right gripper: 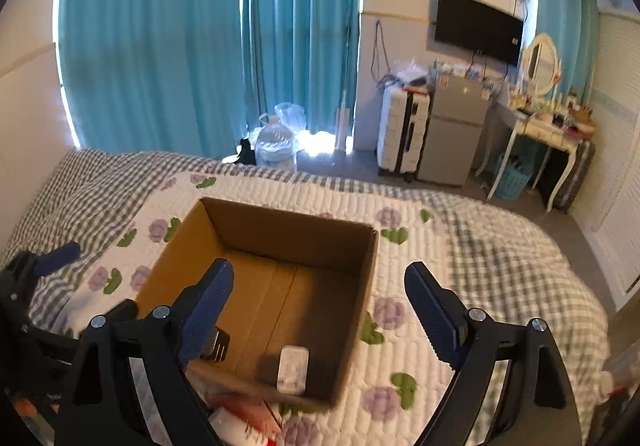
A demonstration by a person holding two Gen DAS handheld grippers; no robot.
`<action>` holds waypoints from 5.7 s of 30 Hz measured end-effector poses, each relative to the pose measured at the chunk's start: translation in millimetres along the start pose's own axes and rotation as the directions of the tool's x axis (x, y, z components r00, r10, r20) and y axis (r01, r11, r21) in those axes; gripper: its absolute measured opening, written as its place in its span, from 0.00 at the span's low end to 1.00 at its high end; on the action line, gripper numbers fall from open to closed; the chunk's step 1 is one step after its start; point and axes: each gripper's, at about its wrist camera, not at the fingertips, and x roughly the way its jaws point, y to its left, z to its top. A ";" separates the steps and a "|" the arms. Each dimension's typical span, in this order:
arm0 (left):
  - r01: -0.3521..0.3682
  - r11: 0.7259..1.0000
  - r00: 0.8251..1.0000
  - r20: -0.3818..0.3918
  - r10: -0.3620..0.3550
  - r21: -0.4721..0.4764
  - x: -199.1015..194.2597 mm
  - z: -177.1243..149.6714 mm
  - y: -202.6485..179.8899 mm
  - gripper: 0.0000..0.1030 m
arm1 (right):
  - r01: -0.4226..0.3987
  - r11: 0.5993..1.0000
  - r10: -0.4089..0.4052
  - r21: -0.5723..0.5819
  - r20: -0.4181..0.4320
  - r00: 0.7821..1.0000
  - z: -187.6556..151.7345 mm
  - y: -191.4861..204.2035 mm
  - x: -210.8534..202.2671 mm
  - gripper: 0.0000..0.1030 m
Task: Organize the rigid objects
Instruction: 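Grasp the black remote with left gripper while right grasps white-red tube, then place the remote and the tube into the box and release both, then grasp the white hair dryer with right gripper while left grasps white adapter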
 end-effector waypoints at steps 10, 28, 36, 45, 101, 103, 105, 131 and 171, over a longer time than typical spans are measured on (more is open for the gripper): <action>0.006 0.999 0.996 -0.085 -0.010 -0.053 -59.9 -52.8 10.8 1.00 | -0.005 0.999 0.002 -0.046 -0.068 0.998 -73.4 42.9 -61.6 0.87; -0.089 0.993 0.960 -0.271 0.067 -0.072 8.8 -147.2 18.2 1.00 | -0.025 0.996 -0.004 -0.082 -0.343 0.939 -178.6 71.0 64.4 0.77; -0.083 0.994 0.959 -0.278 0.060 -0.072 13.8 -147.7 13.7 1.00 | -0.052 0.998 0.034 -0.046 -0.341 0.940 -185.5 69.9 82.1 0.59; -0.029 0.999 0.962 -0.274 0.015 -0.046 9.9 -139.5 -6.7 1.00 | -0.041 0.999 0.038 -0.004 -0.327 0.944 -173.0 49.4 55.9 0.35; 0.118 0.993 0.990 -0.084 -0.117 0.001 -54.5 -28.1 -47.9 0.18 | -0.063 0.997 0.065 0.038 -0.072 0.995 -84.6 28.7 -50.9 0.35; 0.113 0.994 0.992 -0.060 -0.113 0.002 -55.9 -9.0 -42.6 0.18 | -0.062 0.998 0.063 0.028 -0.046 0.997 -67.9 28.8 -53.1 0.35; 0.102 0.995 0.994 -0.035 -0.102 0.006 -53.6 8.8 -38.3 0.18 | -0.061 0.998 0.061 0.016 -0.023 0.998 -52.3 29.3 -51.3 0.35; 0.000 0.998 0.988 -0.153 0.011 0.067 113.0 29.9 -48.2 0.90 | -0.063 0.998 0.064 0.015 -0.100 0.993 -32.9 -2.1 92.8 0.35; -0.100 0.992 0.994 0.033 0.103 -0.080 -106.0 -52.9 31.4 0.99 | -0.032 0.999 0.032 -0.029 -0.011 0.999 -93.2 65.5 -78.0 0.95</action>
